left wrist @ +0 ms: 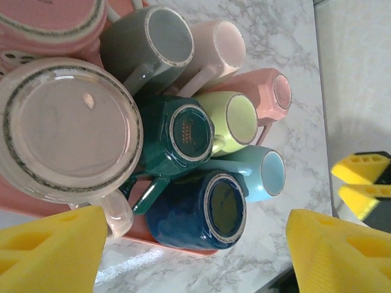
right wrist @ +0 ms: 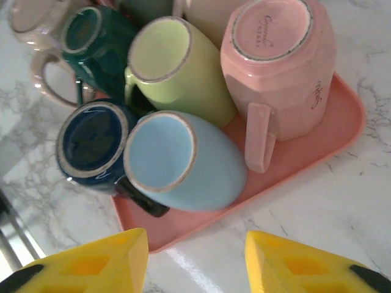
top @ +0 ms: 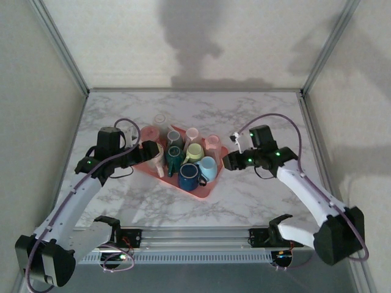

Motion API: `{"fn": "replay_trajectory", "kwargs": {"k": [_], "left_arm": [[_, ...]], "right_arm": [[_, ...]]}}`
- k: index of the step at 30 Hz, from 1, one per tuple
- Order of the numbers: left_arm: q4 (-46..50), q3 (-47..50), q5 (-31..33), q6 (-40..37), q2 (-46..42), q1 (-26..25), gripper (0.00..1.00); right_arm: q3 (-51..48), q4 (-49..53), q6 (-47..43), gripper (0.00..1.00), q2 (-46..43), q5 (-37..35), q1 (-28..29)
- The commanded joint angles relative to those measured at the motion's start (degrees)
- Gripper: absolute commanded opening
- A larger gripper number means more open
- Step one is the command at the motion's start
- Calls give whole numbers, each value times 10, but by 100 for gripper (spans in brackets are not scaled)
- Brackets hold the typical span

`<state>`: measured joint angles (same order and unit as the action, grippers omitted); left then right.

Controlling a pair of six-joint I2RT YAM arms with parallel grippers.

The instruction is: Turn the mug right side up

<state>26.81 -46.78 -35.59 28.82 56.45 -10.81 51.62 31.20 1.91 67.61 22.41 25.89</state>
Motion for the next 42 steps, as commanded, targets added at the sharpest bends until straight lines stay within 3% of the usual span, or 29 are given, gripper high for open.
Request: {"fn": "replay_trajectory", "kwargs": {"k": [1,12,24,42], "left_arm": [[-9,0,-27,21,13,-6,76],[-14,-13,-41,39,49,-32,71],[-16,-16,-30,41,49,-40,71],[-27,-10,-30,35,68,-41,71]], "right_arm": [[39,1,68,46,37,-67,16],[96,14,137,41,148,-97,20],[135,14,163,46,226,-144,56],[146,7,176,39,288,-250,85]]}}
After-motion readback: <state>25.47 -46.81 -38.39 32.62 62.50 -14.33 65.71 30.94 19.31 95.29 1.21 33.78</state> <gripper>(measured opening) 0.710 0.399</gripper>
